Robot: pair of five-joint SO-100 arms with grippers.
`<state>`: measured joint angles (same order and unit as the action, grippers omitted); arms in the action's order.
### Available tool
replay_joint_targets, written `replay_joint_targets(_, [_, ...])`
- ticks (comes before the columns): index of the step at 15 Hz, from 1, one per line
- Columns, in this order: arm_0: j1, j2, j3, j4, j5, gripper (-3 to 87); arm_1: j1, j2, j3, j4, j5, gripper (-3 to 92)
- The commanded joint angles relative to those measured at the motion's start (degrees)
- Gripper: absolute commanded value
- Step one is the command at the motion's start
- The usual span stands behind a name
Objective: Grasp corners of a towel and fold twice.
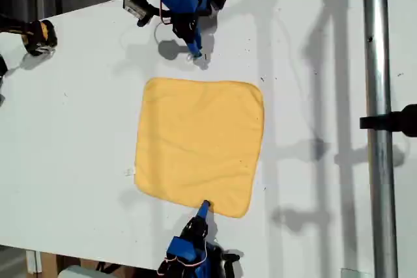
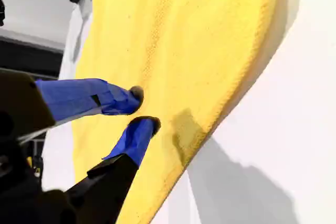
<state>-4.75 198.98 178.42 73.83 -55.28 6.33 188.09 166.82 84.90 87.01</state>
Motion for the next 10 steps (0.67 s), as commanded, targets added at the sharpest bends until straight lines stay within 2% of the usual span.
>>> replay_joint_targets(1, [-14.4,0.2,0.3,0.2,-31.6,3.4,11.1,-0.2,0.2,0.2,-1.2,6.8])
replay_joint_targets(4, [-15.4,0.2,0.3,-0.3,-29.7,3.9,10.8,-0.2,0.2,0.2,-1.2,6.9])
replay_joint_targets(8, [-14.9,0.2,0.3,0.0,-30.9,3.2,10.8,-0.2,0.3,0.2,-1.2,5.7])
replay_joint_targets(10, [-14.9,0.2,0.4,-0.1,-30.8,0.4,10.1,-0.2,0.3,0.2,-1.3,4.6])
